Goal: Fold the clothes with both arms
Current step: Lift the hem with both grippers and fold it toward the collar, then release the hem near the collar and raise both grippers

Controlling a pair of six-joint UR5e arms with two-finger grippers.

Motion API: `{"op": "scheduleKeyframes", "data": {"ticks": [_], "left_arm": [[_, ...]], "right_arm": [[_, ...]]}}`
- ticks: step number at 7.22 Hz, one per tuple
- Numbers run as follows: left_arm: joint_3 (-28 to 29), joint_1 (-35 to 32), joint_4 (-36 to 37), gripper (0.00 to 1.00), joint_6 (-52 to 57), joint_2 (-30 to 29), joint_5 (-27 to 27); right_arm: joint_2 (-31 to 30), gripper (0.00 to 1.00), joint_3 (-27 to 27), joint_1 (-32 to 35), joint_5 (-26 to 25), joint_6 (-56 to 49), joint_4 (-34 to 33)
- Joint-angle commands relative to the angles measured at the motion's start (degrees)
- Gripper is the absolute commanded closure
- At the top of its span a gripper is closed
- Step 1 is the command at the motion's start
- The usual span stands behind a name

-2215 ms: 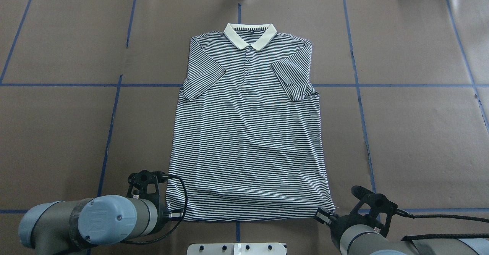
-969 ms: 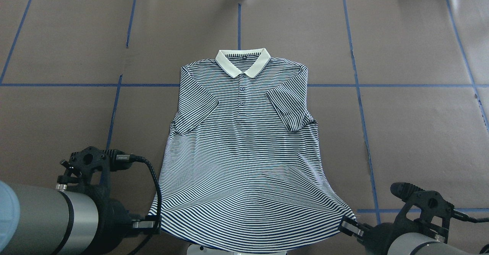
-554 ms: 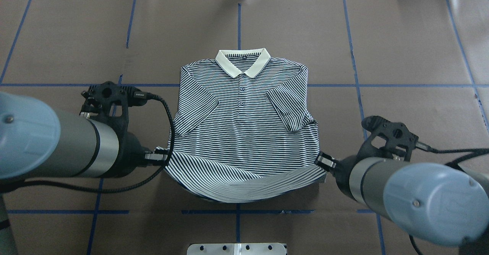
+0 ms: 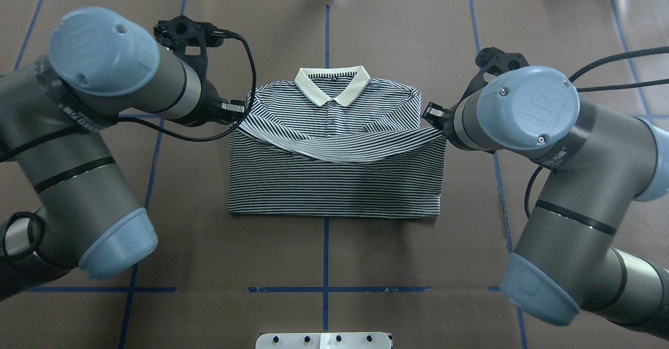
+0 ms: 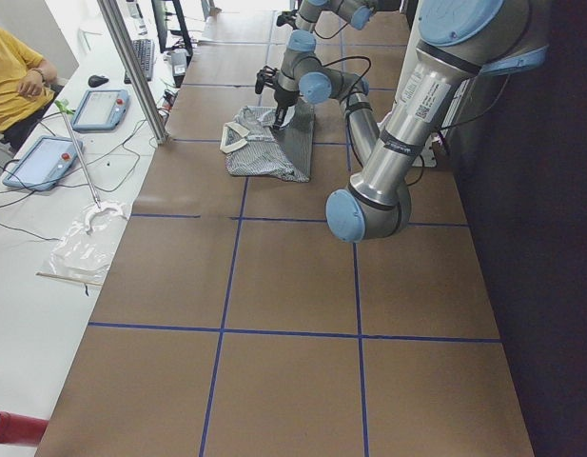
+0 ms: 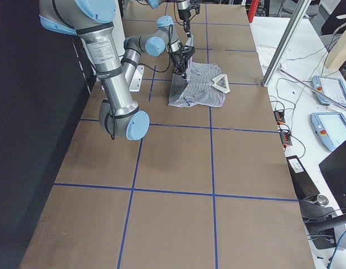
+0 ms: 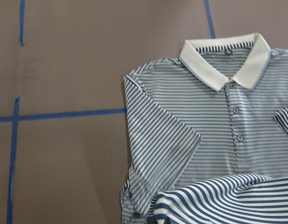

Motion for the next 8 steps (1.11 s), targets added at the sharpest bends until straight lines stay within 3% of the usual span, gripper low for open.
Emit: {"op": "scheduleKeyframes", "data": {"ticks": [1,4,7,8], "left_arm": [[14.22,-4.15,-11.47,1.00,4.01,-2.53,0.13],[26.55,-5.05,-21.61,1.00,4.20,-4.64,0.57],[37.35,-4.26,-27.75,1.00,4.20,-8.33,0.57],[37.99,-3.91,-28.48,1.00,4.20,-8.08,0.57]], "right_arm": [[3.39,1.00,-14.87,4.42,0.64,-2.48,12.36],[6.30,1.00,-31.41,5.40,0.38,-3.44,26.33],[7.63,1.00,-35.15,4.79,0.20,-3.44,27.35],[7.54,1.00,-35.24,4.70,0.20,-3.53,27.35]]}}
